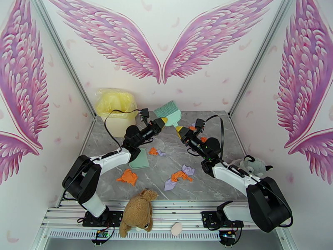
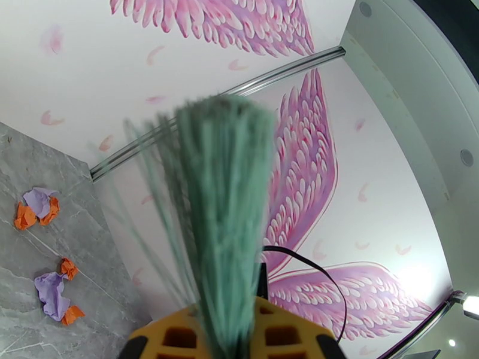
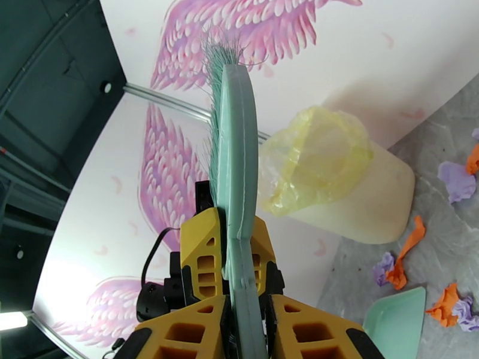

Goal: Sweep away the paper scraps from the table

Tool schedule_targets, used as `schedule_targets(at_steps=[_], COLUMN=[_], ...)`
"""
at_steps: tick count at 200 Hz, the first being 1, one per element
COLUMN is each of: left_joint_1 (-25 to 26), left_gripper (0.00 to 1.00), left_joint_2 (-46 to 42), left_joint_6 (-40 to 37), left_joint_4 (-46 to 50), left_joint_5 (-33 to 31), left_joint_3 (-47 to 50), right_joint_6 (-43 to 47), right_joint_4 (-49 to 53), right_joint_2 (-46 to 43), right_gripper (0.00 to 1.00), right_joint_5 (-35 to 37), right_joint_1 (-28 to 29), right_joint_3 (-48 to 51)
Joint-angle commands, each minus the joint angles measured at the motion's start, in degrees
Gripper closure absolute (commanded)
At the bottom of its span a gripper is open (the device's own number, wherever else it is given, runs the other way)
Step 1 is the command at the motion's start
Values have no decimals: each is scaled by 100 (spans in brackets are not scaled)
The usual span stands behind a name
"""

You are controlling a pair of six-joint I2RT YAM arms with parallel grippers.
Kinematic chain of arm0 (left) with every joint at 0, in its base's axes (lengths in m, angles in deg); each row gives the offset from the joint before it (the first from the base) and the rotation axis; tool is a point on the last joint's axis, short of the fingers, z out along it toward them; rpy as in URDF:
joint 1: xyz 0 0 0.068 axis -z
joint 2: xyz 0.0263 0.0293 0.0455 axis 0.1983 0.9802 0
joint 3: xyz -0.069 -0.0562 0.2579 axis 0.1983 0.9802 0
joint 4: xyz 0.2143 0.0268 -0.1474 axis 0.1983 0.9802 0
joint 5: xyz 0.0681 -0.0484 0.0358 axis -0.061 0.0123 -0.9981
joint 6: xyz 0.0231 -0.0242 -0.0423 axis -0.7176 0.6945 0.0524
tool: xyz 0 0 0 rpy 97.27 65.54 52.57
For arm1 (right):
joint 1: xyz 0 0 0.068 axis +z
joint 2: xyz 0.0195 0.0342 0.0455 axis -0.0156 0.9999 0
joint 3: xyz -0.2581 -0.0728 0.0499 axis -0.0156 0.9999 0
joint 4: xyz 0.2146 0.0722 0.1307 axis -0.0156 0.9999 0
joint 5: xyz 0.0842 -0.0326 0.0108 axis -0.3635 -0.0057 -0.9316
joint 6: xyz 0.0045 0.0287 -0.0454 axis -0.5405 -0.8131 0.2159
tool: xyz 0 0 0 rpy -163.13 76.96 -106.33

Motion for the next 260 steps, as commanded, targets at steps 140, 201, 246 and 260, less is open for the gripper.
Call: schedule_targets(at_steps=[140,201,246,260], left_joint_1=[-19,-723,-1185,-1196], left_gripper=[38,31,28,28], left_joint_2=[-1212,-2378,-3174,-3585], left_joint_6=[-2067,-4463,-6890,-7425], left_joint_4=[2476,6977,7934,7562], left_joint_5=[74,-1144,-1761,-2087], left_joint_3=[902,324,630,1069], right_joint_6=[1841,2345,2491,2509], right_joint_4=[4592,6195,6344,6362], right_joint_2=[-1187,-1429,-1387,-1362], right_gripper=[92,91,91,91], right_joint_5=[602,656,422,364], right_joint_1=[-294,-933,-1102,-1121], right_joint_3=[-1146,-1332,-1231,-1226])
